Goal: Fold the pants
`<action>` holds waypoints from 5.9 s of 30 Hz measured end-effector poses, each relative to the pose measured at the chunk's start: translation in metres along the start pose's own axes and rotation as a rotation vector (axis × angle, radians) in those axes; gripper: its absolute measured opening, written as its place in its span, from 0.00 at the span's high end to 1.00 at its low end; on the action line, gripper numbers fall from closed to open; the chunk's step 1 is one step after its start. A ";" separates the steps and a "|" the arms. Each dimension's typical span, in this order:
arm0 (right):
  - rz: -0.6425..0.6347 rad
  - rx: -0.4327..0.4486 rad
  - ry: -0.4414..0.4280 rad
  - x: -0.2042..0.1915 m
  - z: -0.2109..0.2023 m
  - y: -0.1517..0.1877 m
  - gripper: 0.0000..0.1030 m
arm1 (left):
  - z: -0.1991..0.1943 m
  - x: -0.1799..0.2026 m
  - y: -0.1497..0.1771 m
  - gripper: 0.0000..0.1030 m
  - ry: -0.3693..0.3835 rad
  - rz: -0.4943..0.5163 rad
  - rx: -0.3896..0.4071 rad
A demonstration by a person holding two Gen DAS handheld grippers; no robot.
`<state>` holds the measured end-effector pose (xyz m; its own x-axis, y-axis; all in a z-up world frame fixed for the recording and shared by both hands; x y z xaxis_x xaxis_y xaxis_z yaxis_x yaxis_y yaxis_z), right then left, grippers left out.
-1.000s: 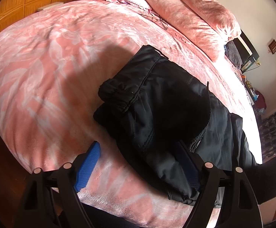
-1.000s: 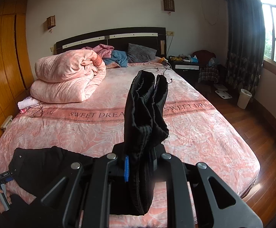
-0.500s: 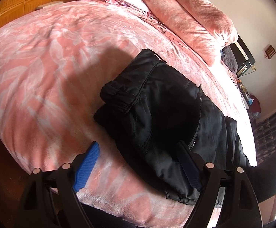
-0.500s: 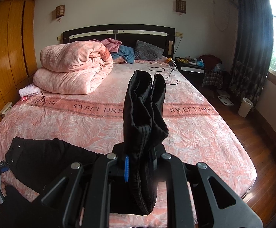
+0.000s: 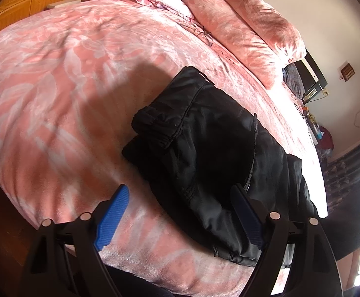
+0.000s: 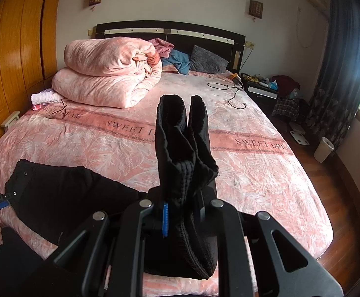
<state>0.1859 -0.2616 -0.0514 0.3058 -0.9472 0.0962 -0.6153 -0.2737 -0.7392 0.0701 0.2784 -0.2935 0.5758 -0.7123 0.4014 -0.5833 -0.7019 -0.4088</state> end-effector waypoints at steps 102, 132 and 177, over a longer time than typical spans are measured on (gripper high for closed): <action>-0.008 -0.452 -0.362 -0.160 0.129 0.104 0.90 | 0.005 -0.022 -0.005 0.15 0.120 -0.048 -0.047; -0.578 -0.896 -0.936 -0.335 0.262 -0.075 0.13 | 0.034 -0.043 -0.023 0.10 0.225 -0.468 -0.177; -0.968 -1.201 -1.173 -0.520 0.355 -0.061 0.73 | 0.009 -0.028 -0.042 0.67 0.183 -0.527 -0.145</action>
<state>0.3229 0.3070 -0.2930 0.7389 -0.0018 -0.6738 0.0914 -0.9905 0.1028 0.0834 0.3281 -0.2946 0.7089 -0.2456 0.6611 -0.3241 -0.9460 -0.0039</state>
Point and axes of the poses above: each gripper's, at about its wrist camera, not at the fingertips, and z roughly the way its jaws point, x to its right, y to its underside, the point moved 1 cm from there along z, roughly the way its jaws point, and after that the axes turned 7 degrees about -y, right-handed, at the moved point
